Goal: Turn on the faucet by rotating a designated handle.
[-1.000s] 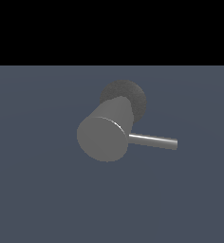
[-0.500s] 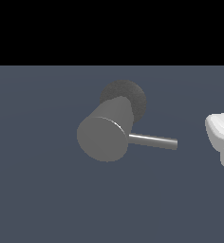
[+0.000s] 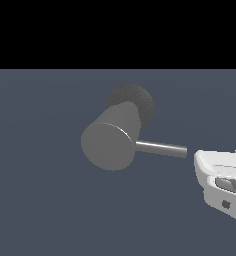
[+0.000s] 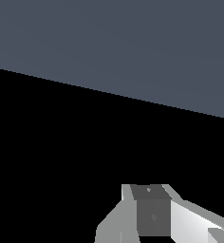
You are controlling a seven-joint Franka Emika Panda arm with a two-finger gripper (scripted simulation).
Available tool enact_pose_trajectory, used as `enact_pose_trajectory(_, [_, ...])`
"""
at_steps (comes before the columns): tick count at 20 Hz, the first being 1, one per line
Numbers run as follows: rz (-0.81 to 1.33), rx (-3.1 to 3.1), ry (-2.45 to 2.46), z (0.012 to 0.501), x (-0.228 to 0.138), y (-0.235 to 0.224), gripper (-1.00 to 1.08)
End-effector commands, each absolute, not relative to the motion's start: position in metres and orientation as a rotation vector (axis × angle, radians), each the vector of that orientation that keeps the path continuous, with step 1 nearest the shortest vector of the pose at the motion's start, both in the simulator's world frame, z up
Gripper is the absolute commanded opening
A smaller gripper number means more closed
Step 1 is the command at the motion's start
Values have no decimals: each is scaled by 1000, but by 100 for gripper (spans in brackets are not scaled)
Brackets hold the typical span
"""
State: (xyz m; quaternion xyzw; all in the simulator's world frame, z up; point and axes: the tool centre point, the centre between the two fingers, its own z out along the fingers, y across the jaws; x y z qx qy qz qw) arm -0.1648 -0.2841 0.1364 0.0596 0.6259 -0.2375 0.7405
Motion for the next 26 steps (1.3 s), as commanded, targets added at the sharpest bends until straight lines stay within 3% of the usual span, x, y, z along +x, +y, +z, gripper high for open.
enact_pose_trajectory(1, [-509,153,1414,121,-167,-279,-100])
enact_pose_trajectory(11, [-474,182,1453,106,-168,-267,-100])
enact_pose_trajectory(26, [-316,225,1497,88,-165,-202,-100])
